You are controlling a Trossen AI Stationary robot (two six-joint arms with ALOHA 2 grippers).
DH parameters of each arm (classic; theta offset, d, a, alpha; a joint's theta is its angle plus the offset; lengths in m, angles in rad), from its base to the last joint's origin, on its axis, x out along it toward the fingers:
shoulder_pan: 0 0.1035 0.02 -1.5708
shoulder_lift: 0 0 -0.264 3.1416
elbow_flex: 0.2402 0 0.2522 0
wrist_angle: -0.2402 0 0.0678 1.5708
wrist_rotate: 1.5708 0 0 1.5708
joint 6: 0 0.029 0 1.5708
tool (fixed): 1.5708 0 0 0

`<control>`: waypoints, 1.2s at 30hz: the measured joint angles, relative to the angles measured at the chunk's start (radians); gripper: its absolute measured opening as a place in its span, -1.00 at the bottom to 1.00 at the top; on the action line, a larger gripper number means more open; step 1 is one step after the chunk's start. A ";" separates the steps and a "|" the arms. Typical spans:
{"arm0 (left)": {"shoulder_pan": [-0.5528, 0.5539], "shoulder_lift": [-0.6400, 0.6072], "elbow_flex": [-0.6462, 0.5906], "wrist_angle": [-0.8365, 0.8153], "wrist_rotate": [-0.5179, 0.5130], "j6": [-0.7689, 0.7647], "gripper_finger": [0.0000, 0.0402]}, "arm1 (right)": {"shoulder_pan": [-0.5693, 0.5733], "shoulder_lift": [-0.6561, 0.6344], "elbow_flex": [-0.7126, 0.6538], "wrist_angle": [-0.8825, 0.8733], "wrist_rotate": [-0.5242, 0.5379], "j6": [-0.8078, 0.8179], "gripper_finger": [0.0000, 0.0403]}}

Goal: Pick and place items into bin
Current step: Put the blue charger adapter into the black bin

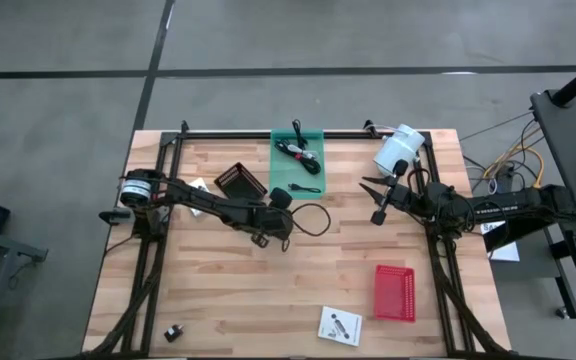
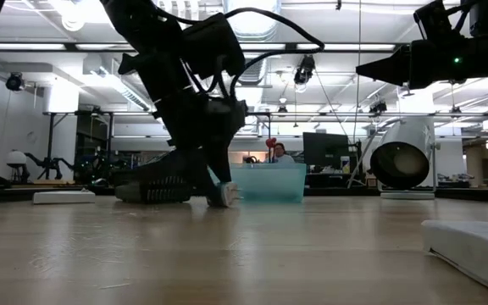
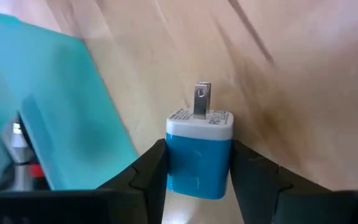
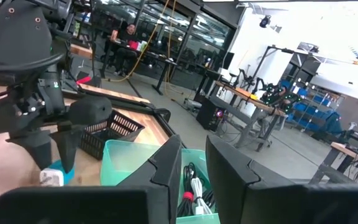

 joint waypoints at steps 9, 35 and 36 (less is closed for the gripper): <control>0.000 0.000 0.000 0.005 0.096 -0.233 -0.35 | 0.000 0.000 0.000 0.000 0.000 0.000 -0.71; 0.075 0.019 -0.001 -0.017 0.570 -0.370 -0.35 | 0.000 0.000 0.000 0.000 0.000 0.000 -0.69; 0.075 0.025 -0.001 -0.017 0.570 -0.370 -0.35 | 0.000 0.000 0.000 0.000 0.000 0.000 -0.70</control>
